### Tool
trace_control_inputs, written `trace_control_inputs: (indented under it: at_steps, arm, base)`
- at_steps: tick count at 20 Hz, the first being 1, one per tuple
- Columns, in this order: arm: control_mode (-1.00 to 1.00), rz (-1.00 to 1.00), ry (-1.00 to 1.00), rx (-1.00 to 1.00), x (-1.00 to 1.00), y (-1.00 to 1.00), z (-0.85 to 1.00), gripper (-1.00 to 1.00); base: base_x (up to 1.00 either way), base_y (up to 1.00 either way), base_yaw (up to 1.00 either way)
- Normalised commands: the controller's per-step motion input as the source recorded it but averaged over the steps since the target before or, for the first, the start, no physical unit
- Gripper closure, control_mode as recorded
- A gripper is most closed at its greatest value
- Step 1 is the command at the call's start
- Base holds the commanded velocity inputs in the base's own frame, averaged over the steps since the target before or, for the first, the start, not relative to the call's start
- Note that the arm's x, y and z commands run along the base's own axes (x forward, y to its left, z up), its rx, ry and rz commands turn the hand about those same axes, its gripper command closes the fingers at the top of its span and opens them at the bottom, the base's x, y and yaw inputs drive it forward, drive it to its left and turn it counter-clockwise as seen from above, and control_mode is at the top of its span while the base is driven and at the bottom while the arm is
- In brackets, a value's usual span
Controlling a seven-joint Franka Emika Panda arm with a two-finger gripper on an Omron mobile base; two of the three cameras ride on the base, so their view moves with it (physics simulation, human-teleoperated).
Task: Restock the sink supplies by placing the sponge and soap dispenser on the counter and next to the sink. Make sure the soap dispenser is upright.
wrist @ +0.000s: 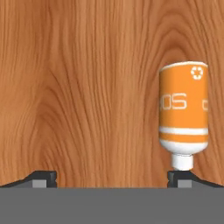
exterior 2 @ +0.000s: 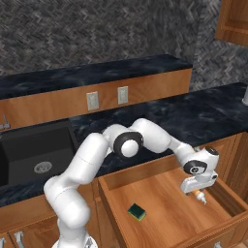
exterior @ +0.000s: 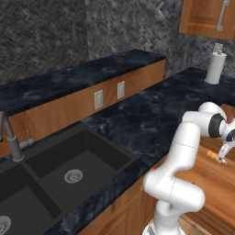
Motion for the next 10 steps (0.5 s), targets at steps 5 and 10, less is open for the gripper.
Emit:
trace_control_inputs:
  at_steps: [5,10]
  arm:
    - [-1.00,-0.05,0.00,0.00,0.30,0.00,-0.06,-1.00]
    - [-1.00,-0.07,0.00,-0.02,0.21,-0.02,-0.16,-1.00]
  base:
    - [0.00,0.00,0.00]
    - [0.00,0.00,0.00]
